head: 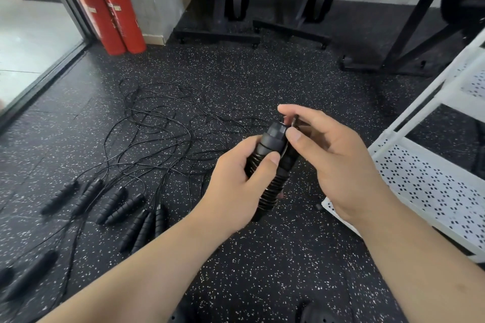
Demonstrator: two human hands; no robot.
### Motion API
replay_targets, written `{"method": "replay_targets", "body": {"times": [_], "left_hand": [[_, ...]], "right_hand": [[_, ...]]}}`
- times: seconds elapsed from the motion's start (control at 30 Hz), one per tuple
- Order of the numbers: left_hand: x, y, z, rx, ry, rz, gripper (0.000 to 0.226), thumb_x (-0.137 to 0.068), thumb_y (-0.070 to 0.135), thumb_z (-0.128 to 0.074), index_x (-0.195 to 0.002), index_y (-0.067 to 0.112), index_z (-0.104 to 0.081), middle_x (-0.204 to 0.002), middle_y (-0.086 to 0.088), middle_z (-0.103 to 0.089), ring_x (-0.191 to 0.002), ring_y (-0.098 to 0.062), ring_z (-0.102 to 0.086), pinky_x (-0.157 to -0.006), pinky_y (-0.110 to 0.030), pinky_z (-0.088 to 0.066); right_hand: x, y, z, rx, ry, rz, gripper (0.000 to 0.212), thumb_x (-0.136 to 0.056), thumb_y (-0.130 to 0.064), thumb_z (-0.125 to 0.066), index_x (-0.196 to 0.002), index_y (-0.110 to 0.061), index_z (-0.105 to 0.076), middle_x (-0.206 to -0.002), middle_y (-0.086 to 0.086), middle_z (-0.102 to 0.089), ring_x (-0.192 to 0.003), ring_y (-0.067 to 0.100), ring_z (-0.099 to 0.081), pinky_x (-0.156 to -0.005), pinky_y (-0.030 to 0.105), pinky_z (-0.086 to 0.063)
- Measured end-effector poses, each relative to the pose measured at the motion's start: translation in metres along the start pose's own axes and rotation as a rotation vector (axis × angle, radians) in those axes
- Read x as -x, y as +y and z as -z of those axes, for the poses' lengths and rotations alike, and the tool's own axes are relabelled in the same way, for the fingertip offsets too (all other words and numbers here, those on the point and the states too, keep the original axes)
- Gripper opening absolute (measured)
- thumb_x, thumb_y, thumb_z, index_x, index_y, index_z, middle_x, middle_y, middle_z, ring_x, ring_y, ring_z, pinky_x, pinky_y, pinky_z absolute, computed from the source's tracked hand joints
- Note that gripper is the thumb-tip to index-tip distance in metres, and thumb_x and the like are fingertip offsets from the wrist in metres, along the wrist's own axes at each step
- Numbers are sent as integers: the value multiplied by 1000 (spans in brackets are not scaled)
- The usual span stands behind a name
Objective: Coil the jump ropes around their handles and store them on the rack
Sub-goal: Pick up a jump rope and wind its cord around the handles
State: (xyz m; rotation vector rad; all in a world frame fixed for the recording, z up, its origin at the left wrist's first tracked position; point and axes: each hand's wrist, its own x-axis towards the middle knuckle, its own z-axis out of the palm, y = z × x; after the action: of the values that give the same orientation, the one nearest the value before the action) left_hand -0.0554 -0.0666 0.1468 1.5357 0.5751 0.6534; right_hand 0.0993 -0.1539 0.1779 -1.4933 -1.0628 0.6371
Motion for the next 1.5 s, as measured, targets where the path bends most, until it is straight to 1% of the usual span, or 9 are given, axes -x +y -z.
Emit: {"method": "replay_targets", "body": {"times": [0.2,0.37,0.53,0.67,0.83,0.9,1.1,1.3,1.5], "left_hand": [[-5,0,9,111,-174,125,16,-109,21,-60,-121,13,-53,-94,-21,-75,-67,-42,-74,-60,-44,-60],[-4,1,11,241,-342,177,27,-106,26,-59,-120,7,-46,-100,-31,-73,-67,-44,-70,-65,-48,-57],[-3,8,12,393,-415,213,31,-106,28,-55,-121,4,-42,-99,-33,-71,-64,-37,-68,-55,-39,-55],[-2,12,14,523,-436,240,31,-107,30,-53,-122,5,-43,-97,-31,-68,-61,-33,-66,-49,-34,-52],[-2,12,14,663,-469,254,53,-104,38,-56,-139,2,-42,-97,-27,-66,-57,-29,-65,-44,-31,-52],[-4,13,15,709,-448,248,57,-103,41,-56,-138,-2,-44,-96,-25,-65,-56,-28,-64,-42,-29,-52],[-7,16,18,789,-427,252,57,-103,50,-49,-123,-2,-62,-96,-14,-65,-55,-19,-62,-40,-25,-51],[-13,13,21,736,-306,231,58,-102,51,-53,-125,-1,-63,-98,-18,-66,-57,-21,-62,-39,-27,-51],[-7,6,11,670,-199,339,57,-106,51,-43,-131,5,-67,-102,-21,-68,-59,-26,-63,-42,-28,-51]], "right_hand": [[-8,2,19,-121,29,-163,19,-103,-28,-65,-109,-25,-83,-107,3,-79,-99,23,-70,-94,47,-61],[-12,7,36,-262,-82,-179,15,-85,-33,-73,-89,-24,-84,-88,-2,-74,-80,8,-66,-69,23,-55],[-14,14,42,-121,-68,-24,30,-82,-55,-83,-94,-27,-82,-88,-5,-73,-81,10,-63,-71,21,-53],[-15,10,43,-47,-109,6,14,-95,-30,-67,-93,-19,-76,-75,-6,-66,-63,2,-54,-59,12,-44],[-13,8,37,-13,-267,-46,24,-103,-34,-64,-101,-12,-73,-81,12,-60,-69,14,-50,-64,23,-43],[-10,7,30,0,-312,-48,30,-105,-38,-60,-100,-10,-69,-78,10,-60,-70,17,-49,-65,30,-42],[-7,4,15,136,-346,47,26,-112,-21,-49,-112,1,-62,-82,-5,-60,-75,7,-50,-69,20,-42],[-8,4,4,342,-277,75,18,-112,-31,-52,-121,-17,-59,-108,5,-71,-100,28,-66,-91,50,-53],[-10,20,9,497,-286,-4,13,-107,-36,-54,-118,-36,-60,-99,-9,-73,-89,16,-70,-84,47,-57]]}}
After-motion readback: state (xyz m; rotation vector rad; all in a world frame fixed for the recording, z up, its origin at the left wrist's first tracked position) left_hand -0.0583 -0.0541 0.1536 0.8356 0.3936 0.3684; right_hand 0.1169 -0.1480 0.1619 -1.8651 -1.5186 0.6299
